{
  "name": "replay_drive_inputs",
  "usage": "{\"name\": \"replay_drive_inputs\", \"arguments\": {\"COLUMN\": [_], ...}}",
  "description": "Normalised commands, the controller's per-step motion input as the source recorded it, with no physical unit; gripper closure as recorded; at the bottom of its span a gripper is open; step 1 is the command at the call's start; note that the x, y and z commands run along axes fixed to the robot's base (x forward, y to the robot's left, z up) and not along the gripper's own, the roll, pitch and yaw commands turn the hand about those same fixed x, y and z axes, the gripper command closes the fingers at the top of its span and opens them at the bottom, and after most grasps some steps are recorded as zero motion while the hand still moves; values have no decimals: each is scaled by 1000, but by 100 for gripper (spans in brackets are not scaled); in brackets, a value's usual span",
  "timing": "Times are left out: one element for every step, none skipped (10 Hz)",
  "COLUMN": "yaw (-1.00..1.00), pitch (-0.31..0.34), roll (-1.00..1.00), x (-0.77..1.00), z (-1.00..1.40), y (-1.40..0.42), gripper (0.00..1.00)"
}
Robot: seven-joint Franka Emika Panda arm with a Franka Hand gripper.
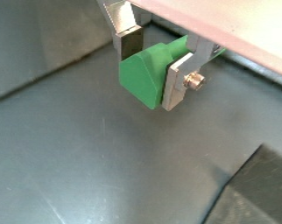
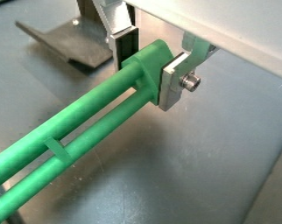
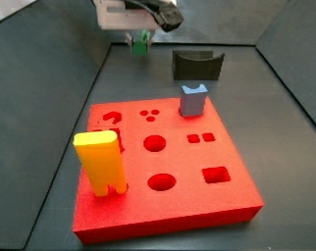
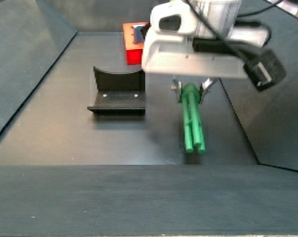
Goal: Pick up the 3 prong object. Move up. Rotate the 3 prong object. Place the 3 prong object on the fixture. Regrasp the 3 prong object. Move to above the board. Insert the 3 prong object.
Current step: Place the 3 prong object on the fixture.
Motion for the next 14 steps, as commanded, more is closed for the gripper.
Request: {"name": "replay_drive_inputs", "arguments": {"yaw": [0, -3, -6, -15, -19, -16, -12, -2, 3, 9, 12, 22, 25, -18], "pitch": [0, 3, 13, 24, 39, 51, 57, 59, 64, 73, 77, 89, 95, 300], "roll": [0, 16, 24, 45, 60, 76, 82, 97, 107, 122, 127, 132, 133, 88], "x": [0, -4, -12, -17, -22, -24, -30, -33, -34, -29, -24, -10, -5, 1000], "z": [1000, 1000, 1000, 1000, 1000, 1000, 1000, 1000, 976, 783, 687, 447, 350, -116], "y": [0, 0, 2, 4, 5, 9, 7, 7, 7, 8, 6, 4, 5, -547], "gripper": [100, 100, 100, 100, 100, 100, 100, 100, 100, 100, 100, 100, 100, 100]}}
